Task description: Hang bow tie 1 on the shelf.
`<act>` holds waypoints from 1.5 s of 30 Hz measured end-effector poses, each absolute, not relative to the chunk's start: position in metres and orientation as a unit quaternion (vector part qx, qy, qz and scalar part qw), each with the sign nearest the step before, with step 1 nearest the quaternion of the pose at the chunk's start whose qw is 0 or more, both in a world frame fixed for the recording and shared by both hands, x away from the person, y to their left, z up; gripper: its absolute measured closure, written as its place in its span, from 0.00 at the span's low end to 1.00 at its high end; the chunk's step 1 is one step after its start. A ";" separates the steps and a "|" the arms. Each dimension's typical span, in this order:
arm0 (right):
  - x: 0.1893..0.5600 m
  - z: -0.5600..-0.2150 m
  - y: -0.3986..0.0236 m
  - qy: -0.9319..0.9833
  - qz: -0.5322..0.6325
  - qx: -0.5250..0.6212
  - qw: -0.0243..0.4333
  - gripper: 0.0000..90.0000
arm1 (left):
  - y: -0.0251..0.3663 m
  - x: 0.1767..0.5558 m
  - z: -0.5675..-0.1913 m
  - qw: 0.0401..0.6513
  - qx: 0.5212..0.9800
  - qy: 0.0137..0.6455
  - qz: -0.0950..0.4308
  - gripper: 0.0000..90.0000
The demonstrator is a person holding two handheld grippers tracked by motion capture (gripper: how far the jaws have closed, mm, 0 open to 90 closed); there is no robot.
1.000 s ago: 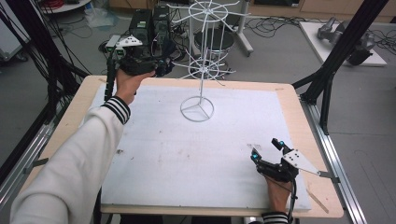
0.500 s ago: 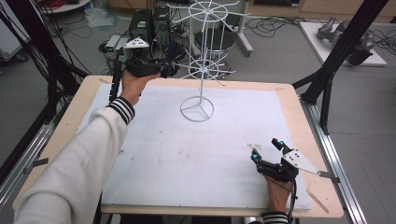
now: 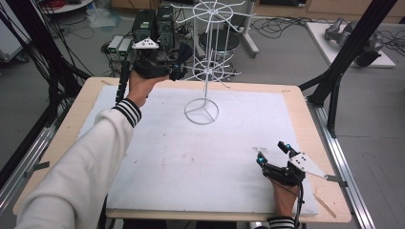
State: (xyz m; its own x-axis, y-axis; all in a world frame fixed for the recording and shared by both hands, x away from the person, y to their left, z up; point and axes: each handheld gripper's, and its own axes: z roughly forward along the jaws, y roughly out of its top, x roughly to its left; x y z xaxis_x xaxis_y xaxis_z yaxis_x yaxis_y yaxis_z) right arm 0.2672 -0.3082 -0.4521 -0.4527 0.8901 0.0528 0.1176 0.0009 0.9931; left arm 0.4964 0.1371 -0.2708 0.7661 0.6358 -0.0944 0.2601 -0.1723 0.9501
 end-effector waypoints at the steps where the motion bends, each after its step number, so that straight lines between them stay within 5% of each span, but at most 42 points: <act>1: 0.267 -0.452 -0.308 0.625 0.580 0.403 0.333 0.12 | 0.137 0.496 -0.272 0.569 0.748 0.299 0.164 0.83; 31: 0.267 -0.452 -0.308 0.626 0.578 0.403 0.334 0.12 | 0.136 0.493 -0.277 0.545 0.770 0.289 0.161 0.82; 37: 0.267 -0.452 -0.308 0.626 0.577 0.405 0.333 0.12 | 0.135 0.490 -0.274 0.544 0.770 0.283 0.176 0.75; 45: 0.267 -0.452 -0.307 0.627 0.577 0.405 0.331 0.12 | 0.139 0.488 -0.271 0.546 0.767 0.281 0.185 0.49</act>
